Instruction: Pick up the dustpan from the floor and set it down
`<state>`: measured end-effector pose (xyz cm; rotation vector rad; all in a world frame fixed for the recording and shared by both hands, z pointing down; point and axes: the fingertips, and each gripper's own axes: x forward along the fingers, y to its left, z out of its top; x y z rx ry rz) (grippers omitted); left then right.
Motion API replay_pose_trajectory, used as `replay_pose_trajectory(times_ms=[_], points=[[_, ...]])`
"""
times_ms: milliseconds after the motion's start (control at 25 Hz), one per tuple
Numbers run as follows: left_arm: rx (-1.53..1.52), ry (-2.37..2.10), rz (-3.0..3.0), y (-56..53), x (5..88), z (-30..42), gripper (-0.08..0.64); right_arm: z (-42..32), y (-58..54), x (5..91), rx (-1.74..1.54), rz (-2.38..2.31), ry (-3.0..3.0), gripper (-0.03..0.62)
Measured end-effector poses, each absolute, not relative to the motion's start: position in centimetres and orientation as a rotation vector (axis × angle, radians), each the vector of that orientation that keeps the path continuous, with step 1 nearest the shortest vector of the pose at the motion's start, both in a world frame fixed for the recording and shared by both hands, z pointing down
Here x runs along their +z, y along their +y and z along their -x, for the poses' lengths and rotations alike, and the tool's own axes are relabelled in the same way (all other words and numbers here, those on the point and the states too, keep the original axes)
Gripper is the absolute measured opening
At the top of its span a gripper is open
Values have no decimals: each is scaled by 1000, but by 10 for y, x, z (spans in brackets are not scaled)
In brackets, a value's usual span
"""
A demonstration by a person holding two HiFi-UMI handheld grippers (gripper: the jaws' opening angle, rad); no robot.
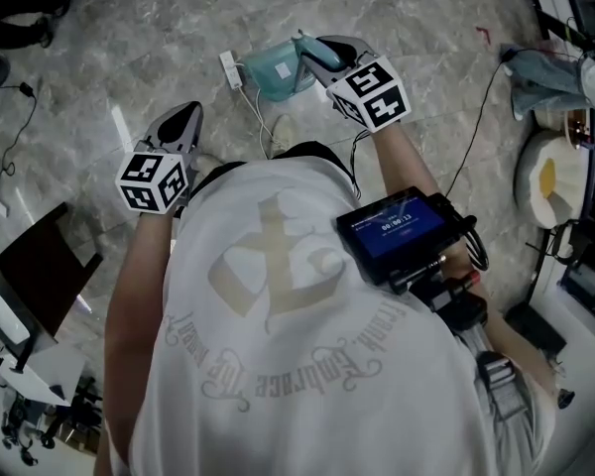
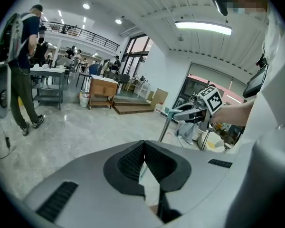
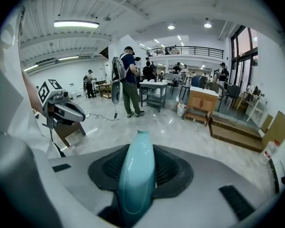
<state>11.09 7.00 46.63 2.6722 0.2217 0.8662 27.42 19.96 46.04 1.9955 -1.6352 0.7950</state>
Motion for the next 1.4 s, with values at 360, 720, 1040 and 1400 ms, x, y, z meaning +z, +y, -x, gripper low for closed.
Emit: replay_pose_trajectory(times_ms=[360, 720, 1040, 1400], points=[[957, 221, -2646, 112, 486, -165, 12, -328, 253, 517, 907, -2004, -1602, 138], [954, 195, -2629, 131, 491, -167, 12, -330, 264, 542, 952, -1984, -1593, 138], [962, 161, -2624, 143, 486, -156, 12, -327, 269, 568, 981, -1923, -1584, 138], [986, 106, -2623, 145, 480, -140, 12, -340, 283, 593, 1022, -1893, -1541, 138]])
